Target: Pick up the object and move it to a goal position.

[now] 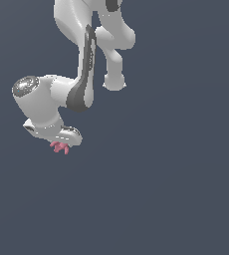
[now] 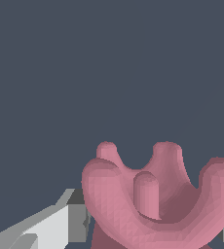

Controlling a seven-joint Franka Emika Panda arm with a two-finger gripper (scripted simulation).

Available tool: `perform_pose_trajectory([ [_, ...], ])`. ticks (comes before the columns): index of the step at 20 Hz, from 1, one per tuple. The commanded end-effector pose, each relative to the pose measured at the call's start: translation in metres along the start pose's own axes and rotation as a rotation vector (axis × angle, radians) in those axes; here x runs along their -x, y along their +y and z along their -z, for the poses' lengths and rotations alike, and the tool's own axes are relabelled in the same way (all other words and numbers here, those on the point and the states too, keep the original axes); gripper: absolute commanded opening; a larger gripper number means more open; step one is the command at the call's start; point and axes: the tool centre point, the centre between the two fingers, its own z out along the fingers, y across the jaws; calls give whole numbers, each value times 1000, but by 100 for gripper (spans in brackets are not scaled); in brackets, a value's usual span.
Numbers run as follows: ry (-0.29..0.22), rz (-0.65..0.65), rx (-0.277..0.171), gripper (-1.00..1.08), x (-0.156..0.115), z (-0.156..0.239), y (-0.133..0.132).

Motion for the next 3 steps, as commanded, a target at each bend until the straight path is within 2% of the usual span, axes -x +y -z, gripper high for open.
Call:
perform_pose_trajectory([
  [1,-1,2,-1,-100,0,2,4],
  [3,-1,2,-1,-100,-1,2,4],
])
